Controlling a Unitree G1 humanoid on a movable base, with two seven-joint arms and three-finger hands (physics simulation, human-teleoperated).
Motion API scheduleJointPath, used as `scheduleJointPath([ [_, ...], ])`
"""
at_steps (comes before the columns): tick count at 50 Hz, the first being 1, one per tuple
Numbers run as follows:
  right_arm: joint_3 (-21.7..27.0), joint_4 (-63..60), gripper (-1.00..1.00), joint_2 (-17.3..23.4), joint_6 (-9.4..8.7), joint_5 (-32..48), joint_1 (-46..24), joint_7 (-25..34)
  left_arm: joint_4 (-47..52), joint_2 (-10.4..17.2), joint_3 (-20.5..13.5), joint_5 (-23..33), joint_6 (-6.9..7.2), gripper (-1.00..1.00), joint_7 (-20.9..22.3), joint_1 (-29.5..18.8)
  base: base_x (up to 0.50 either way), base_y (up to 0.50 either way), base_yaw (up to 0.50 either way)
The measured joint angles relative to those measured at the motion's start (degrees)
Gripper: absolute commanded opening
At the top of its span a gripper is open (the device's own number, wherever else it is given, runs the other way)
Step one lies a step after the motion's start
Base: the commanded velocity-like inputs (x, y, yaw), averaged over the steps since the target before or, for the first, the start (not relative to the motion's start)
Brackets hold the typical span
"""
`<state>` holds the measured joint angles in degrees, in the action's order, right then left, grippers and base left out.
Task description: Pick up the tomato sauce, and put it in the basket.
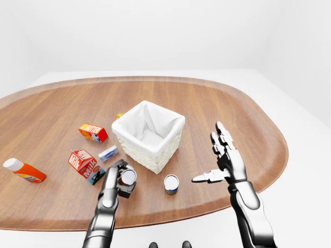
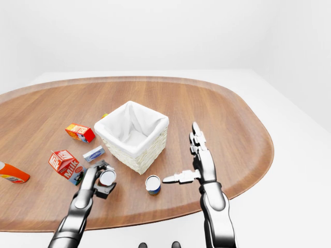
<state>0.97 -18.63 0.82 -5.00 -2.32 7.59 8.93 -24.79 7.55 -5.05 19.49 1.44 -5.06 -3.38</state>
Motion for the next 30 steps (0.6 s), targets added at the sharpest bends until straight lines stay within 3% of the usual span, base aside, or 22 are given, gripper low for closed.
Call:
scheduleJointPath([
  [7, 0.00, -0.04, 1.00, 0.02, 0.00, 0.01, -0.03, -0.04, 8.86, -0.97, -0.33, 2.01, 3.56, -1.00, 2.43, 2.72, 0.00, 0.00, 0.00],
  [30, 0.01, -0.11, 1.00, 0.01, 0.00, 0.13, -0.06, -0.09, 29.82, -3.42, -0.38, 5.00, 3.56, -1.00, 8.42, 8.50, 0.00, 0.00, 0.00],
])
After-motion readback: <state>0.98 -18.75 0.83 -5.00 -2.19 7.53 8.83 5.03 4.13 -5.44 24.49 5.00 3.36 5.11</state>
